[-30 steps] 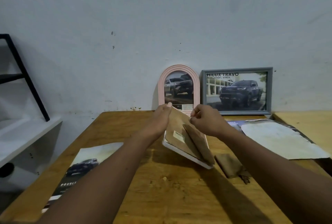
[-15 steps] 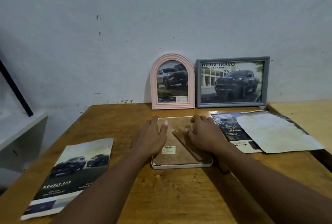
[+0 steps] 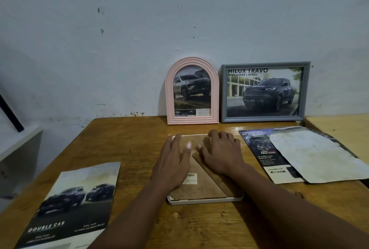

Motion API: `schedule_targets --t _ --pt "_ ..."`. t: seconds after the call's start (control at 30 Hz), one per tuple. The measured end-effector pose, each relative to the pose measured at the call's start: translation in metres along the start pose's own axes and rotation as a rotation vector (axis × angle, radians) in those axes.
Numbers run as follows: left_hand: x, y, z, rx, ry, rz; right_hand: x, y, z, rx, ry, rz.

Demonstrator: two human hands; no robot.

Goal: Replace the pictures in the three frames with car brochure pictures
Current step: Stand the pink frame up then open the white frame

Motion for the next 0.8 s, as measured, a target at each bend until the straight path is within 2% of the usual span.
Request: schedule_targets --t 0.2,0.37,0.5,0.63,0.8 --pt "-0.001 -0.002 0.000 0.013 -0.034 -0.008 0.024 -0.001 -0.011 0.144 0.164 -0.002" --pt "0.002 -0.002 0.003 -0.025 -0.052 -0.018 0.037 -0.010 -0.017 0.166 0.206 -0.113" --pt "0.001 -0.005 0.002 -0.077 -0.045 -0.032 0.039 -0.021 -0.015 0.252 0.175 -0.185" --pt "0.001 -0.008 0.004 -0.192 -0.021 -0.050 0.038 -0.051 -0.003 0.392 0.062 -0.308" --pt "-0.003 -0.026 0.000 -0.329 0.011 -0.155 0.041 -0.067 -0.008 0.719 0.060 -0.264"
Point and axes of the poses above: each hand's wrist, its own x-axis towards the middle knuckle, its own y-axis out of the palm, z = x × y, the point moved 10 cm from there along x, towards the middle knuckle, and after that the axes turned 2 degrees about z, right-handed, at the moved point
